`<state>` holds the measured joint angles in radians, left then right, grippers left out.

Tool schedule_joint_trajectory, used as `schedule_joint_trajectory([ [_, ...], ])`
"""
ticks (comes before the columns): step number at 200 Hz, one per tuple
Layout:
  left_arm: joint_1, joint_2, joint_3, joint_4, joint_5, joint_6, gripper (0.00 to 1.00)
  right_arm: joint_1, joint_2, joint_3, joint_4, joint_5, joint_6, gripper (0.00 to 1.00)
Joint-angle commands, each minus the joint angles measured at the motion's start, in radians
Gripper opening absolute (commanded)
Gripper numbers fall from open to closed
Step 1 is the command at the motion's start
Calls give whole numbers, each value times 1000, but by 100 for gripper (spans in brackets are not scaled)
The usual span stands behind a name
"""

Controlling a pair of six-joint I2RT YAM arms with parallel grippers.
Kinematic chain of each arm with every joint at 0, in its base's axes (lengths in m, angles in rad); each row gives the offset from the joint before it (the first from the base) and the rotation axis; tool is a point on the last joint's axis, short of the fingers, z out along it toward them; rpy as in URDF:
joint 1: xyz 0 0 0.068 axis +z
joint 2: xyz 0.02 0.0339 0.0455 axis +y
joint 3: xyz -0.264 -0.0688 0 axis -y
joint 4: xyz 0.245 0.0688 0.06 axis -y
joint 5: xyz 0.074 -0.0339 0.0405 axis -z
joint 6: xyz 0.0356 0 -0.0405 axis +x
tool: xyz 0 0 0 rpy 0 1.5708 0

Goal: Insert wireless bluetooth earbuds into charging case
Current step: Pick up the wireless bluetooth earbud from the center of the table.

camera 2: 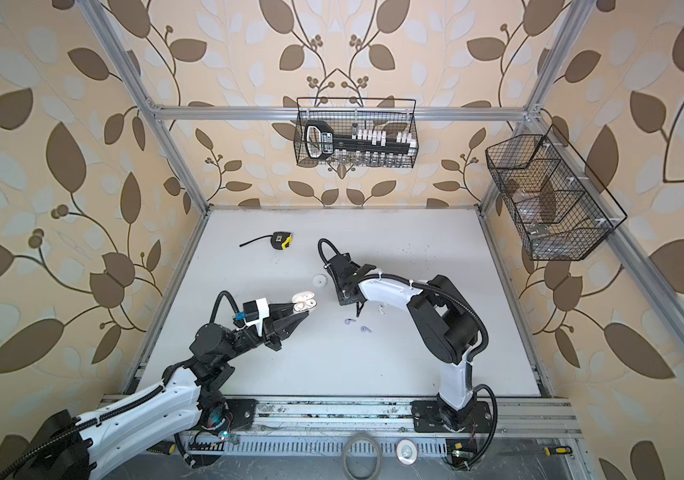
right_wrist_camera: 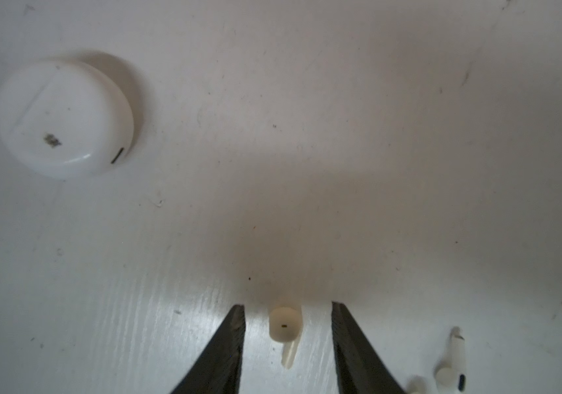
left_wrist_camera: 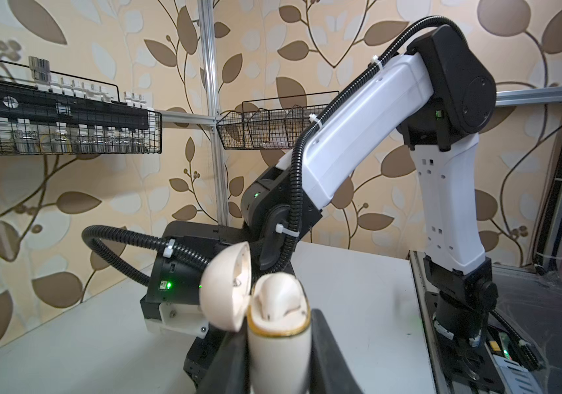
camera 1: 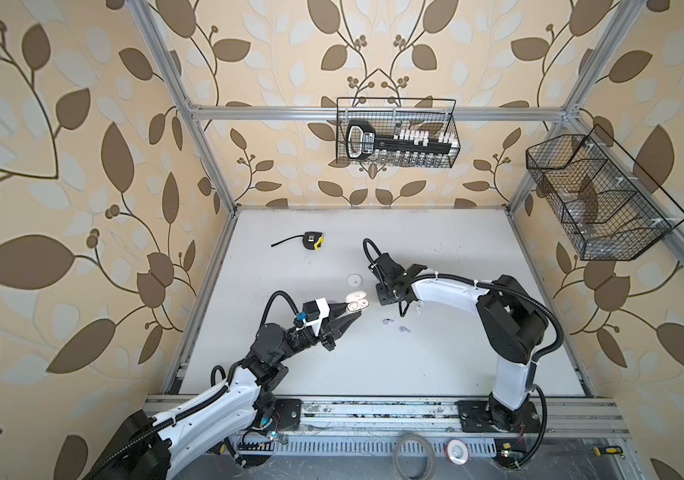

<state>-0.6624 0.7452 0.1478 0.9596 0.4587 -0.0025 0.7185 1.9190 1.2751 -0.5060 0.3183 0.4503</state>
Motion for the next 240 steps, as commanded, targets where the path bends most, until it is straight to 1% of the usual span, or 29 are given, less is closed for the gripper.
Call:
schedule_joint_trajectory([
  [1, -9, -10, 4, 40, -6, 12, 0, 5, 20, 40, -65, 16, -19, 44],
  [41, -9, -27, 4, 28, -5, 14, 0, -5, 55, 38, -58, -19, -25, 44],
  [73, -9, -6, 14, 34, 15, 11, 0, -7, 60, 31, -44, -33, -27, 42],
  [125, -8, -30, 13, 16, 17, 17, 0, -19, 49, -17, 1, -59, -16, 33],
  [164, -9, -13, 24, 19, 38, 14, 0, -25, 44, -29, 20, -73, -18, 32],
  [170, -9, -11, 24, 18, 40, 14, 0, -28, 41, -58, 22, -74, -15, 31],
  [203, -9, -22, 22, 10, 35, 20, 0, -27, 0, -99, 36, -74, -4, 34],
  [231, -9, -14, 25, 14, 39, 17, 0, -26, -17, -110, 40, -78, -5, 35],
  [240, -9, -10, 27, 16, 43, 14, 0, -26, -15, -108, 40, -83, -7, 33],
])
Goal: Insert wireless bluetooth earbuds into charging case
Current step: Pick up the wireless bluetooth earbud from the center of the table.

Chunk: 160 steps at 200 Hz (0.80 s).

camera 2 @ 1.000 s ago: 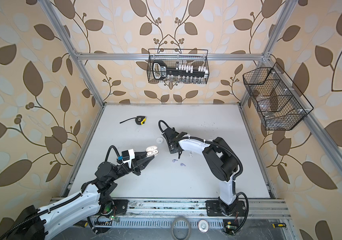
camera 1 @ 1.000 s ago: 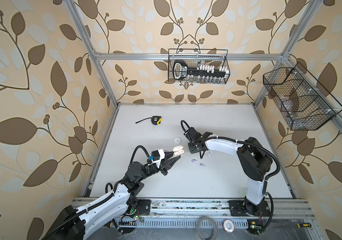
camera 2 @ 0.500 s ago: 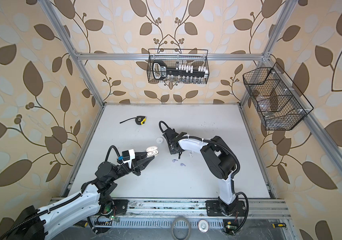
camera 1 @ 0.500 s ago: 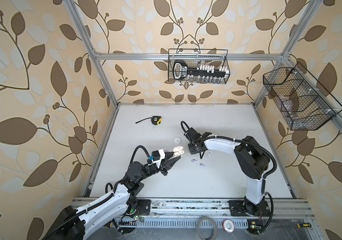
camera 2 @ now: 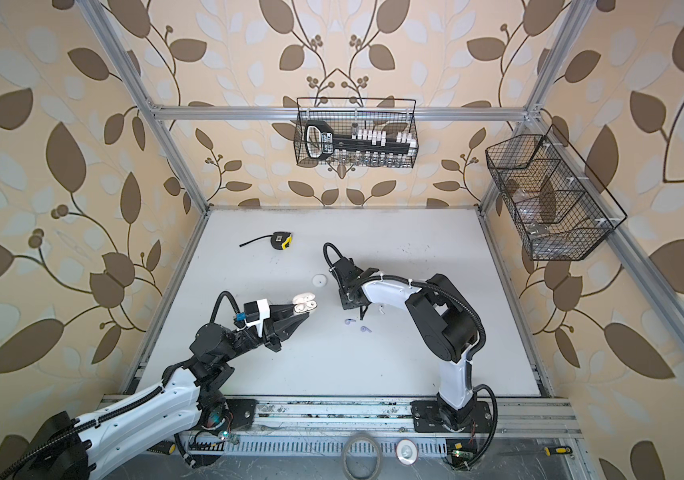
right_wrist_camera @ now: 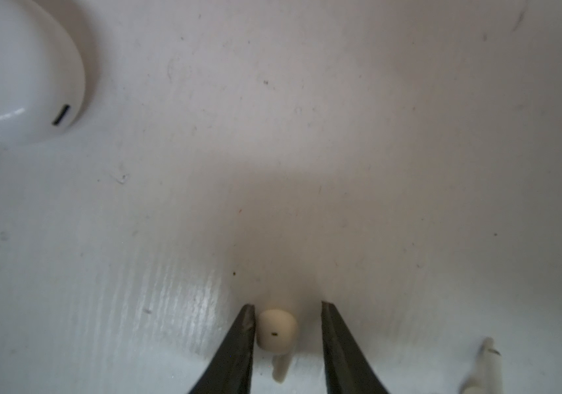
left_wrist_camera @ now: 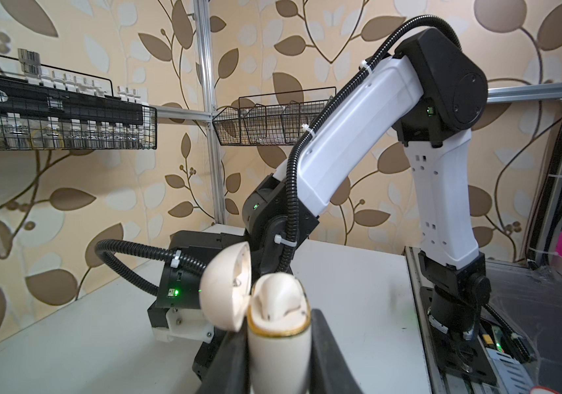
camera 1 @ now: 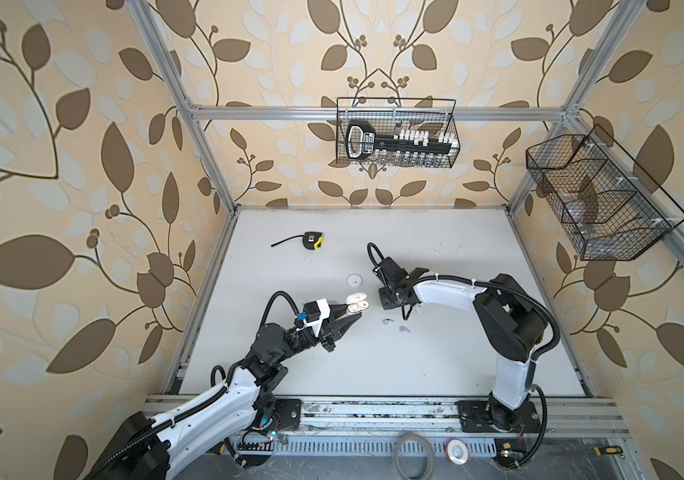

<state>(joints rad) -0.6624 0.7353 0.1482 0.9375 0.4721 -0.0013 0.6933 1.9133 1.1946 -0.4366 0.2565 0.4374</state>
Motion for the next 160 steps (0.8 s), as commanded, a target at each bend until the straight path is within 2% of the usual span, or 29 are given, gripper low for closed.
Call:
schedule_joint_trajectory([
  [1, -9, 1, 27, 39, 30, 12, 0, 0, -9, -27, -30, -21, 6, 33],
  [103, -9, -13, 25, 32, 34, 14, 0, -4, -4, -43, -13, -22, 13, 17],
  [160, -9, -8, 21, 43, 25, 10, 0, 1, -165, -111, 16, -6, 48, 15],
])
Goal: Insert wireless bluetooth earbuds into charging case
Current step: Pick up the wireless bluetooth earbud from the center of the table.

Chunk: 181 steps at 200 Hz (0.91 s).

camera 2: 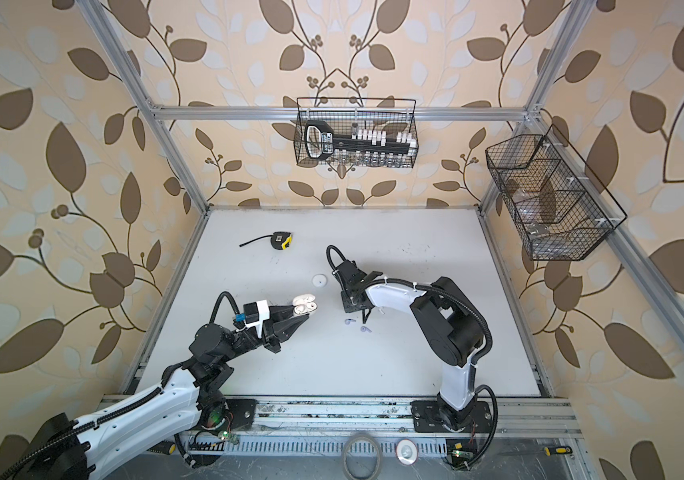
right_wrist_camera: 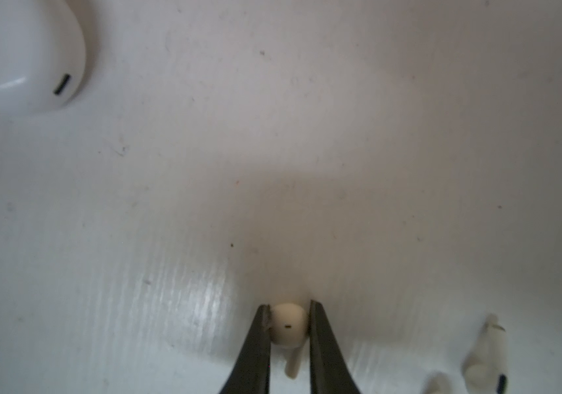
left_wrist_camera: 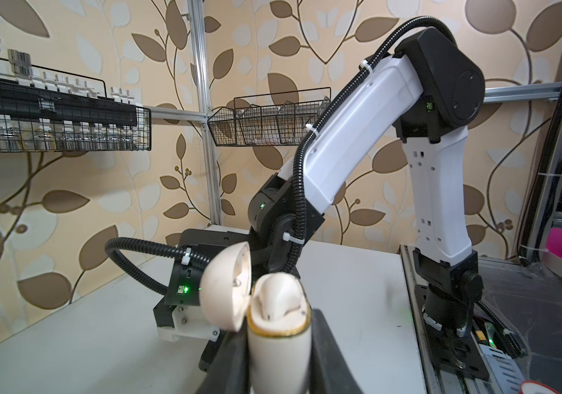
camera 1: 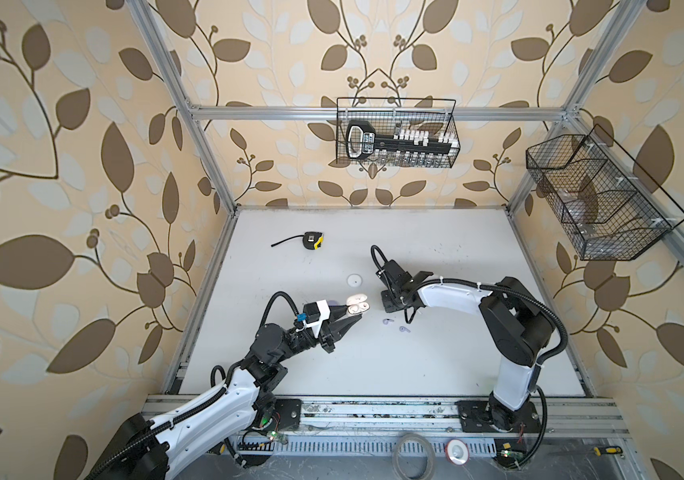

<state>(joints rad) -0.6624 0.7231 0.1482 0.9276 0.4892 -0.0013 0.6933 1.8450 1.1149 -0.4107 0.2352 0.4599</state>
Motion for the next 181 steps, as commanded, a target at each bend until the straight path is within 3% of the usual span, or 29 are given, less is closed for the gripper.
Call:
schedule_joint_trajectory([
  [1, -10, 4, 21, 55, 8, 10, 0, 2, -99, -31, -10, 17, 27, 15],
  [57, -9, 68, -5, 149, -21, -8, 0, 104, -441, -117, -11, 133, 86, 14],
  [113, -9, 133, -38, 302, 8, -27, 0, 495, -815, -143, 66, 508, 83, 13],
  [158, -10, 164, -55, 387, 33, -34, 0, 739, -908, -187, 284, 650, -34, 13],
  [181, -9, 168, -46, 386, 56, -35, 0, 776, -893, -217, 420, 638, -107, 14],
])
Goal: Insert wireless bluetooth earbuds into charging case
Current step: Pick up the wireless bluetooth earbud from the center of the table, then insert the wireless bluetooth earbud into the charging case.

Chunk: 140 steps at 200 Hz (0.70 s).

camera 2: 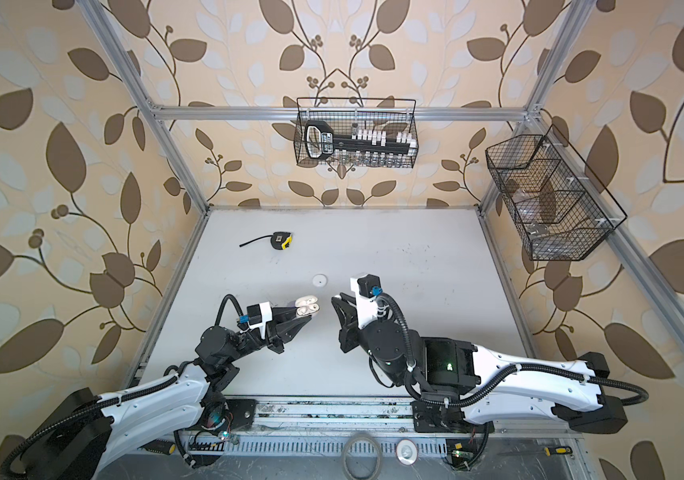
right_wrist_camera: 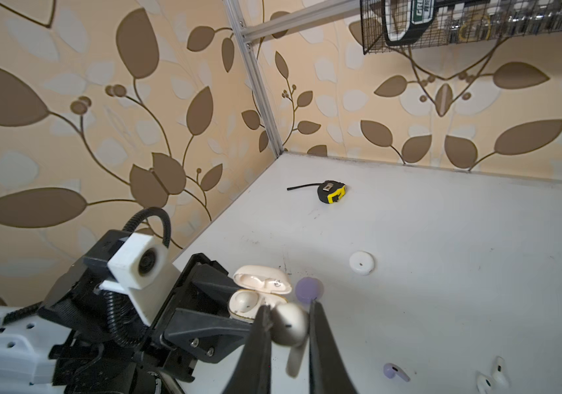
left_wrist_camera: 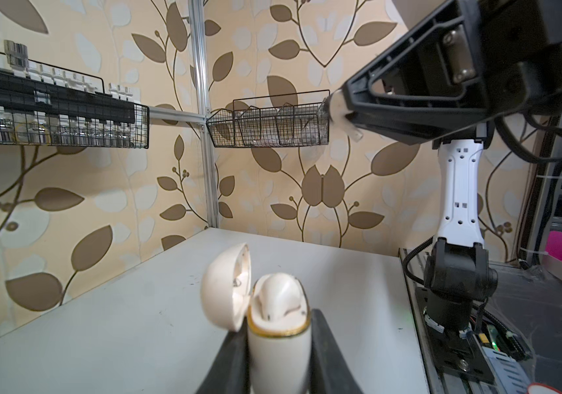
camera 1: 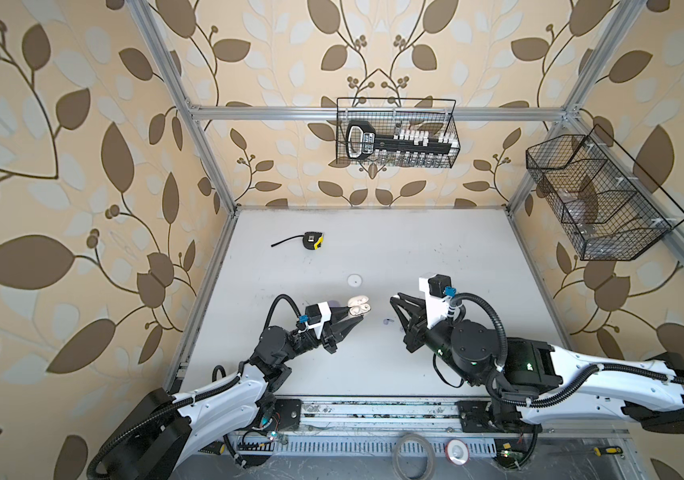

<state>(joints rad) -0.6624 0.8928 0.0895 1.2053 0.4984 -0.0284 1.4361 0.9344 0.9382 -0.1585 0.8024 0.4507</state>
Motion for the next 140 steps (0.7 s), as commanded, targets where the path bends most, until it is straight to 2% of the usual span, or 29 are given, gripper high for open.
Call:
schedule_joint_trajectory([
  [1, -9, -2, 13, 110, 48, -9, 0, 33, 19, -42, 172, 68, -99, 14],
  [64, -9, -5, 8, 148, 86, -26, 0, 36, 89, -132, 413, 20, -148, 14],
  [140, -11, 12, 10, 214, 158, -54, 0, 38, 127, -205, 567, 0, -197, 11],
])
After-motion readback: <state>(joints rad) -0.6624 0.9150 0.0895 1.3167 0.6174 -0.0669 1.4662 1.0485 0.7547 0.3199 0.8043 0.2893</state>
